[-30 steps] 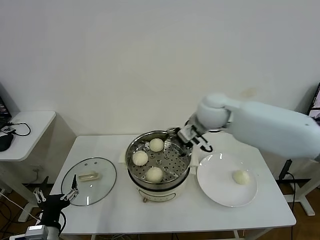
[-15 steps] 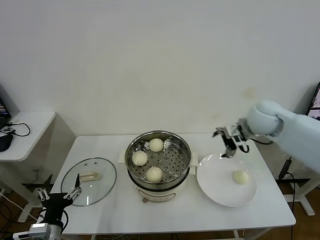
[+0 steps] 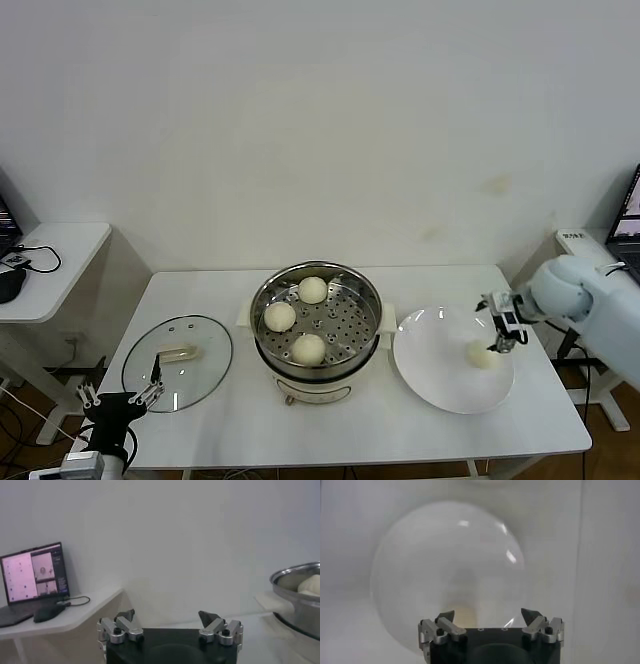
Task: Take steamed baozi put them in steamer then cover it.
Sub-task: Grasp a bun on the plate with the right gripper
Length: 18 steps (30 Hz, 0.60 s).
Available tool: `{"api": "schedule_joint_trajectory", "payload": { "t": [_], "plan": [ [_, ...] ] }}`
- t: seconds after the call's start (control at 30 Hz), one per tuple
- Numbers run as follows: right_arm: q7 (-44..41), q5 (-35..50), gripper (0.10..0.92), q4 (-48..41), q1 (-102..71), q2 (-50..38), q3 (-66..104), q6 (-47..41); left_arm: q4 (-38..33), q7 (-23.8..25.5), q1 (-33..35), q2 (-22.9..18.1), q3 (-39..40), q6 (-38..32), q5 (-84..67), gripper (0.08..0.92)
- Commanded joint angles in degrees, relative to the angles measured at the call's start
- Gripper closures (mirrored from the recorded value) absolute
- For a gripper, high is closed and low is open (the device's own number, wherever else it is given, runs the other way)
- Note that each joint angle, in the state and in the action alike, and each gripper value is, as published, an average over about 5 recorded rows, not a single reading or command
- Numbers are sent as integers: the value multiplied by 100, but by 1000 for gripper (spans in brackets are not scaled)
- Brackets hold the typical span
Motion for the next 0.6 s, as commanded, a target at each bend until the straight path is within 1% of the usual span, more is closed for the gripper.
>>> {"api": "schedule_joint_trajectory", "payload": {
  "t": [0.03,0.27,0.6],
  "plan": [
    [-24,-744,203,-792,-1166,393,986,124,-13,4,42,-17,-17,7,26,177],
    [24,-825,203,-1067,-1141,778,968,167,-35,9,51,-76,8,22,83,177],
    [141,-912,213,-1258,-1047,1071,905,170,-25,8,55,-82,-8,29,86,177]
  ]
}}
